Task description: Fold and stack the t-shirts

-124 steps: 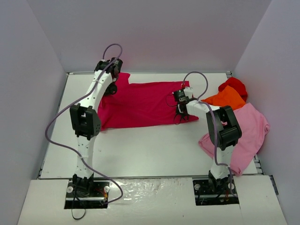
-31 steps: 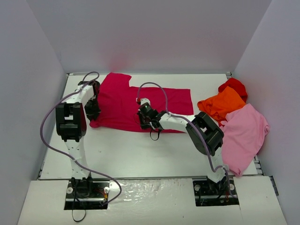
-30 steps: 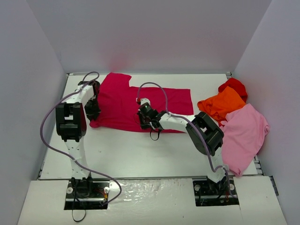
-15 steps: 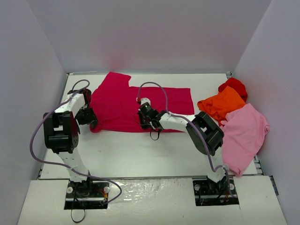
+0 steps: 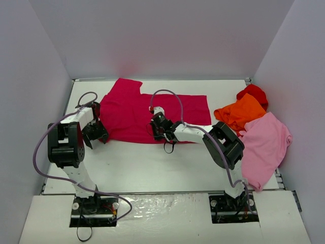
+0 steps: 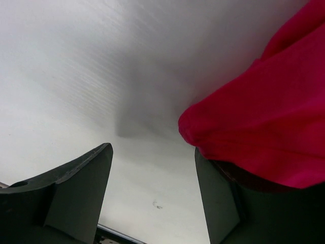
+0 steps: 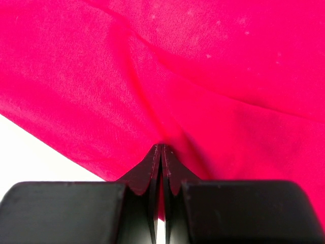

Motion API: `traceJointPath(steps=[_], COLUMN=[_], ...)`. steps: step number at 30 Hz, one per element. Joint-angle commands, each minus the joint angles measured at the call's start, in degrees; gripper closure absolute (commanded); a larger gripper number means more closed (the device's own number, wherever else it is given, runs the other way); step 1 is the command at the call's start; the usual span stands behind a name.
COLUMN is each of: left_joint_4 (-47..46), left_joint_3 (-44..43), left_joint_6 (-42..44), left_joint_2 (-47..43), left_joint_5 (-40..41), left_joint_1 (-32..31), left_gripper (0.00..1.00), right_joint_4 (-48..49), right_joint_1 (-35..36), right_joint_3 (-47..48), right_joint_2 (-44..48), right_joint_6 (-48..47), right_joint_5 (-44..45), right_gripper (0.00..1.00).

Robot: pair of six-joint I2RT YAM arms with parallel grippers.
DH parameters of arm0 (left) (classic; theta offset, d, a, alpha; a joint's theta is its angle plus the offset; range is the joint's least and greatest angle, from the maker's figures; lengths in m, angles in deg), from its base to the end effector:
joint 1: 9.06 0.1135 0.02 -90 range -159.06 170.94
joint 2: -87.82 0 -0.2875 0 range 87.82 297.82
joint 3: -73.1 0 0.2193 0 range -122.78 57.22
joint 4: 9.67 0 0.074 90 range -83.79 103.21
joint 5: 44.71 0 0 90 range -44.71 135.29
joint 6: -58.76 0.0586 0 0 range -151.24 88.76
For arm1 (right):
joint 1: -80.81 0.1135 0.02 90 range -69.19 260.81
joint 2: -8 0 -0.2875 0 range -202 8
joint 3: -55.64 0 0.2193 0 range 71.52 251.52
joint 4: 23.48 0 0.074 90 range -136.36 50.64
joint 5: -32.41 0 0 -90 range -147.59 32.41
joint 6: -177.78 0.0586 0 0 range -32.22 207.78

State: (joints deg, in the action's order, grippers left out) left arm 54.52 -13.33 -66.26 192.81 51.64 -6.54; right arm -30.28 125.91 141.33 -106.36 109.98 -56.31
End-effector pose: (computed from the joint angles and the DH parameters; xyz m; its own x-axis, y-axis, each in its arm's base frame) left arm 0.3184 0.0205 0.1902 -0.7785 -0.6052 -0.1663 -0.6159 0.7876 0.0174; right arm 0.3108 0.3100 0.1933 -0.6420 -0.1091 -0.7589 -0.4890 0.8206 0.2957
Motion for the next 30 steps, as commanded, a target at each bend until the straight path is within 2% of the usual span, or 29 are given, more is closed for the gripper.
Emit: traceJointPath(steps=[1,5,12,17,20,25,30], left_joint_4=[-3.56,-5.09,-7.15,-9.54,-11.62,-12.86,-15.02], left_joint_3=[-1.26,-2.14,-2.85,2.79,5.47,5.43,4.64], left_joint_6=[-1.41,-1.21,-0.09,-0.83,-1.79,-3.03,-3.75], left_joint_2=[-2.51,-3.09,-3.49,-10.52,-14.86,-15.05,-11.14], left_joint_5=[2.79,3.05,0.96,-0.24,1.51,-0.57,-2.81], left_joint_1=[-0.08,-0.15,-0.24,-0.15,0.54,2.16,2.22], left_gripper=[0.37,0.38,0.49,0.48,0.43,0.42,0.42], right_joint_4=[-9.62,-9.61,-9.61,-9.64,-9.69,-9.61,-9.71], right_joint_1=[-0.12,-0.01,0.25,0.25,0.33,0.34,0.26], right_joint_3=[-2.59,-2.39,-2.54,-2.72,-2.93,-3.10,-2.83], right_joint_2=[-0.64,-1.05,-1.12,-1.21,-1.72,-1.65,-1.29], right_joint_6=[-1.31,-1.28,-1.32,-1.31,-1.27,-1.45,-1.27], right_joint_5=[2.08,1.68,1.49,1.27,0.76,0.36,0.51], right_gripper=[1.00,1.00,1.00,1.00,1.00,1.00,1.00])
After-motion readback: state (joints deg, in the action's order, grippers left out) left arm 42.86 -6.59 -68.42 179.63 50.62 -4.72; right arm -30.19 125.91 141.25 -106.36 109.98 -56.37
